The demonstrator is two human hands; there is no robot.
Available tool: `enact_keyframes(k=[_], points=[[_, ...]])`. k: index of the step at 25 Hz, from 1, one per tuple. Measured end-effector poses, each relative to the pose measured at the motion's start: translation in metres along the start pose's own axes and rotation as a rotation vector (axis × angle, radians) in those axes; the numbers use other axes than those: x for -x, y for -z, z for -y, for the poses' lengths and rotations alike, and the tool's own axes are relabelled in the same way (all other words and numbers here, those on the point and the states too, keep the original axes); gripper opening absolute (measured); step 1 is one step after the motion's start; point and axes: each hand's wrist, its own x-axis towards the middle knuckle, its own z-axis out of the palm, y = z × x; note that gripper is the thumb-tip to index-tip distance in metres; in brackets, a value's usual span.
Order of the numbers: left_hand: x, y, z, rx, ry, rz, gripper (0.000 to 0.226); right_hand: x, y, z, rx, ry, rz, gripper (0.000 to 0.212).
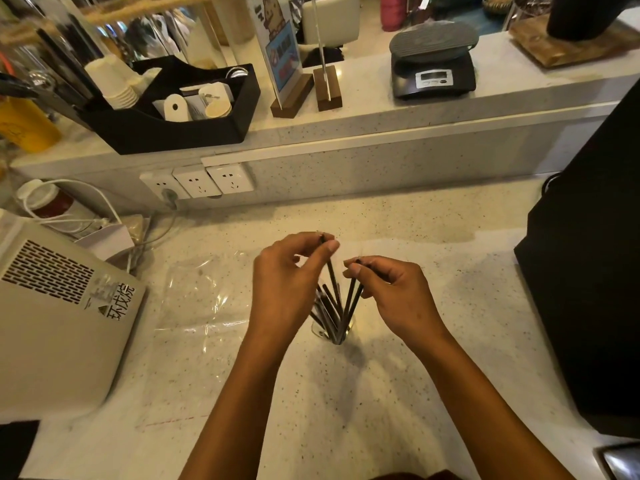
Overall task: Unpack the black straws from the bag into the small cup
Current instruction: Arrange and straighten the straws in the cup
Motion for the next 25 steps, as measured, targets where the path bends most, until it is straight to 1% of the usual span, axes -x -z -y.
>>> enact_keyframes(k=[3,9,12,16,20,22,25], points=[[-0.005,0.013,0.000,0.135,0.033,-0.074,0.014,0.004,-0.001,-0.004,-0.014,-0.026,-0.010,0.017],[-0.006,0.019,0.004,0.207,0.081,-0.118,0.015,0.007,-0.005,-0.006,-0.008,-0.035,-0.005,0.017],[-0.009,0.034,0.005,0.344,0.125,-0.177,0.015,0.014,-0.006,-0.011,0.014,-0.024,0.007,0.019],[-0.010,0.064,0.011,0.480,0.168,-0.279,0.011,0.027,-0.007,-0.024,0.078,-0.020,0.022,0.017],[-0.007,0.086,0.014,0.675,0.161,-0.352,0.012,0.032,-0.010,-0.034,0.220,-0.021,0.037,0.016],[-0.004,0.087,0.016,0.737,0.163,-0.350,0.014,0.034,-0.012,-0.036,0.273,-0.040,0.057,0.016],[0.001,0.085,0.018,0.804,0.156,-0.303,0.022,0.037,-0.012,-0.035,0.320,-0.052,0.063,0.017]])
